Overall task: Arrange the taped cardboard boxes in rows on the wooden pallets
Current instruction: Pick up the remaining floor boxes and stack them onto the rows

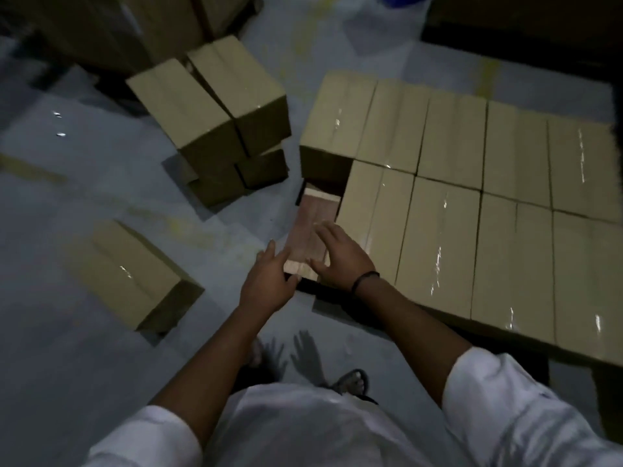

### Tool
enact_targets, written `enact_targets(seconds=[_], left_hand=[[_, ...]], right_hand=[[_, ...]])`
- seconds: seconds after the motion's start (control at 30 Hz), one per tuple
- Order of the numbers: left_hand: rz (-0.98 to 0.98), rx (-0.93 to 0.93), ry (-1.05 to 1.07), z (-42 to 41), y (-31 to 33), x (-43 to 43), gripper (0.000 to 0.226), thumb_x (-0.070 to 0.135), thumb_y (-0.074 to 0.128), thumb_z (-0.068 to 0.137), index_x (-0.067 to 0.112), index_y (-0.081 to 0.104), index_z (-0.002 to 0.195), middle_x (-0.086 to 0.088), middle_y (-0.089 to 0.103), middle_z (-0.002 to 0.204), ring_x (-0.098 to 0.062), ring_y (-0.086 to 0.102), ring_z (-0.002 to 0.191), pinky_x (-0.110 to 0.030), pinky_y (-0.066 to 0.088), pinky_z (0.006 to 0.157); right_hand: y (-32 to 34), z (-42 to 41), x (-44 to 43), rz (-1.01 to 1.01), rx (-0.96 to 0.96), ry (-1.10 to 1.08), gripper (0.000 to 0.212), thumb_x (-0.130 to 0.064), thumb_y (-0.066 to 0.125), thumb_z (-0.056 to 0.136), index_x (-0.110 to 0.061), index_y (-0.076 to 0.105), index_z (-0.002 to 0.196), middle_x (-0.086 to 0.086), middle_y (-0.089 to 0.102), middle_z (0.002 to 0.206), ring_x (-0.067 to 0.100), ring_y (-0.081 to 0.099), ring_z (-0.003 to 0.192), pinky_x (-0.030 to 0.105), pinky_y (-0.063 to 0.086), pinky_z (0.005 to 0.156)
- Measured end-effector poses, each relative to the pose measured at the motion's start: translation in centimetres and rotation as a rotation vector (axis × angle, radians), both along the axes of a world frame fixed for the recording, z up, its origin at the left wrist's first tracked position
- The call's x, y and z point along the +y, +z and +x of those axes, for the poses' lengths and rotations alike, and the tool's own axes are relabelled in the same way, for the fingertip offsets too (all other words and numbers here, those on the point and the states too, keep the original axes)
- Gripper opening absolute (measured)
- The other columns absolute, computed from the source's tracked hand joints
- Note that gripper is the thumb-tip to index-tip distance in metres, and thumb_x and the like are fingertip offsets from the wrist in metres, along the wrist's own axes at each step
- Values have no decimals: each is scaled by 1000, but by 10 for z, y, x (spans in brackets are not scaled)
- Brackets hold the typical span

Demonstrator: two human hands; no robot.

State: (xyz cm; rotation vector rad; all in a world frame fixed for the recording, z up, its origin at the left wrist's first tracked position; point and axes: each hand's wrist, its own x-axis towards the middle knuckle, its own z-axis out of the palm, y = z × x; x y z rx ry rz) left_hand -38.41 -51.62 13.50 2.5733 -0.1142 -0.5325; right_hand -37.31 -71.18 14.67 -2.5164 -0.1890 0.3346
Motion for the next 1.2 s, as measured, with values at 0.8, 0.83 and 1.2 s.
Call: enact_targets(seconds=[0.8,0.83,1.2], left_hand=[[-60,-102,482,0,31,407,62,41,69,94,27,49,151,-7,34,164,-29,37,147,-44,38,115],[-69,-102,510,-3,29,418,61,41,69,94,27,49,151,-7,34,164,-29,37,147,-44,38,115],[-90,-50,749,-15,7,496,64,41,69,94,26,47,152,-8,35,164,-31,38,146,-48,40,115]], right_hand=[[47,92,387,-134,-99,317,76,-49,55,101,-24,17,162,9,36,161,30,38,142,44,40,113],[46,94,402,-143,-96,343,76,-49,55,101,-24,16,162,9,35,161,31,38,142,44,40,112],[10,120,516,-215,-35,641,79,-49,56,99,-21,17,162,11,36,159,33,43,136,45,43,107]])
